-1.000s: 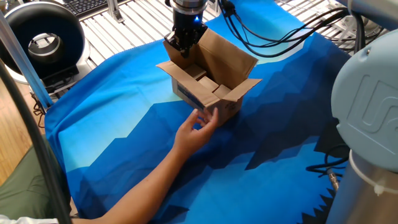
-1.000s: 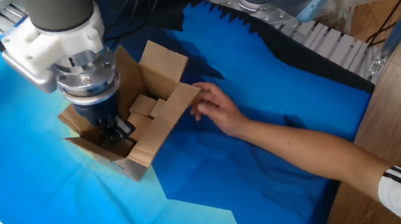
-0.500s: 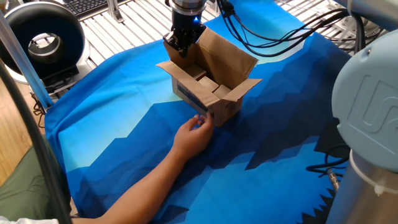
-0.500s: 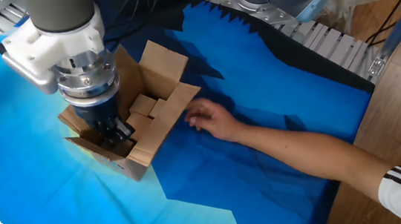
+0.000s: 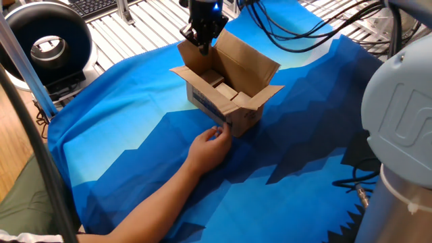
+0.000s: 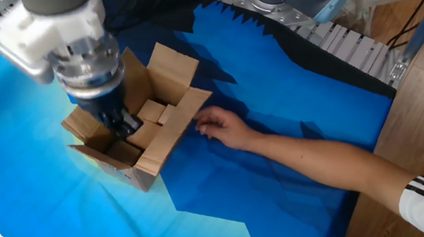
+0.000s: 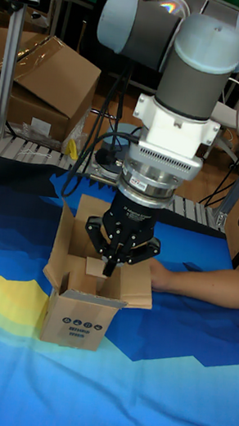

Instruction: Open a box

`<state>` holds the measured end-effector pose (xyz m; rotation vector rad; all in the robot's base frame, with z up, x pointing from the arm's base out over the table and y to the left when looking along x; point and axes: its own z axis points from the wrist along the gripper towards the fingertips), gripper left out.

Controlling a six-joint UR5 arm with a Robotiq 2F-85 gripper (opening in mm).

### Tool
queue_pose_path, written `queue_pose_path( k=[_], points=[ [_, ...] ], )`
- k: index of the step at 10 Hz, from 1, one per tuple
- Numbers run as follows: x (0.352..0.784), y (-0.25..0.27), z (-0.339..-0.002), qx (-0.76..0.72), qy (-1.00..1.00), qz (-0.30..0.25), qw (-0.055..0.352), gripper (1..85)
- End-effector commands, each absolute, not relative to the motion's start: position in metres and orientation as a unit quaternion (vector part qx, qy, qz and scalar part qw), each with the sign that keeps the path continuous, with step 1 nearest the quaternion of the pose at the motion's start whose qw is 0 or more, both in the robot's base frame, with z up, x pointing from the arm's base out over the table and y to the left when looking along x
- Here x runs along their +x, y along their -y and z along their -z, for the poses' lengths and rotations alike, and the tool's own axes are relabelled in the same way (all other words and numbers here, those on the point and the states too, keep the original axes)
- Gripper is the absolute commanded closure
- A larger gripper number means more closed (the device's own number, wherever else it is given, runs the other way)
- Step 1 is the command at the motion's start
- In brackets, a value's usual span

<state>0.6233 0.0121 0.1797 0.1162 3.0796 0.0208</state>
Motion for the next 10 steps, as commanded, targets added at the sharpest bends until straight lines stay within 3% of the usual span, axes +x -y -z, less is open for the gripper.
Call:
queue_pose_path(
  k=[1, 6, 7, 10],
  points=[
    [0.636, -0.017, -0.173, 0.030, -0.999, -0.010, 0.028, 84.3],
    [0.665, -0.024, -0.177, -0.002, -0.996, -0.022, 0.083, 84.3],
    [0.654, -0.021, -0.189, 0.001, -0.997, -0.017, 0.070, 84.3],
    [0.620, -0.017, -0.266, 0.018, -0.999, -0.003, 0.028, 84.3]
  ],
)
